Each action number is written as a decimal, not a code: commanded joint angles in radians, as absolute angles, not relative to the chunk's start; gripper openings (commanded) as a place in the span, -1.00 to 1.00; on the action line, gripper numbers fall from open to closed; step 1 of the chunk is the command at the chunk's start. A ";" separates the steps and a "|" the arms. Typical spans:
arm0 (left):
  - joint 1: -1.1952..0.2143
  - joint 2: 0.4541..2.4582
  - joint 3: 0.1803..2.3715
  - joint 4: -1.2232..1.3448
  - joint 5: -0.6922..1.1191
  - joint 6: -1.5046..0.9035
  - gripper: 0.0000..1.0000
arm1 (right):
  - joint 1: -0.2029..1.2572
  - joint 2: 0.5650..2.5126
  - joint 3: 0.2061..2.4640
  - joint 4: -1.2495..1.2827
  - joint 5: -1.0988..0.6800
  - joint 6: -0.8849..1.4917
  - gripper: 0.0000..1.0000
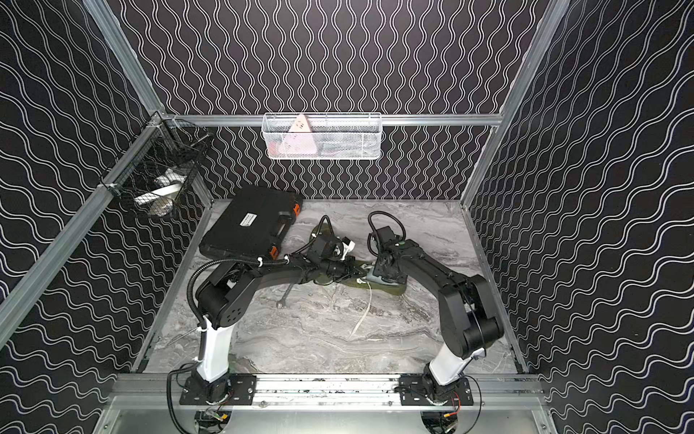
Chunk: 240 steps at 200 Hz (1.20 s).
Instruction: Insert the insole into the shoe
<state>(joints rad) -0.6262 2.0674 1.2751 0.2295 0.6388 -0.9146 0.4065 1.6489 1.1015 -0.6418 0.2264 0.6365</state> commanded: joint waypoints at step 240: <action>-0.626 2.044 1.260 0.225 0.668 -0.899 -1.00 | 0.410 1.744 1.088 -0.704 0.235 0.660 0.07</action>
<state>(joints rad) -0.6277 2.0598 1.2583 0.2413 0.6567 -0.9173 0.4118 1.7084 1.0550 -0.6094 0.2306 0.6476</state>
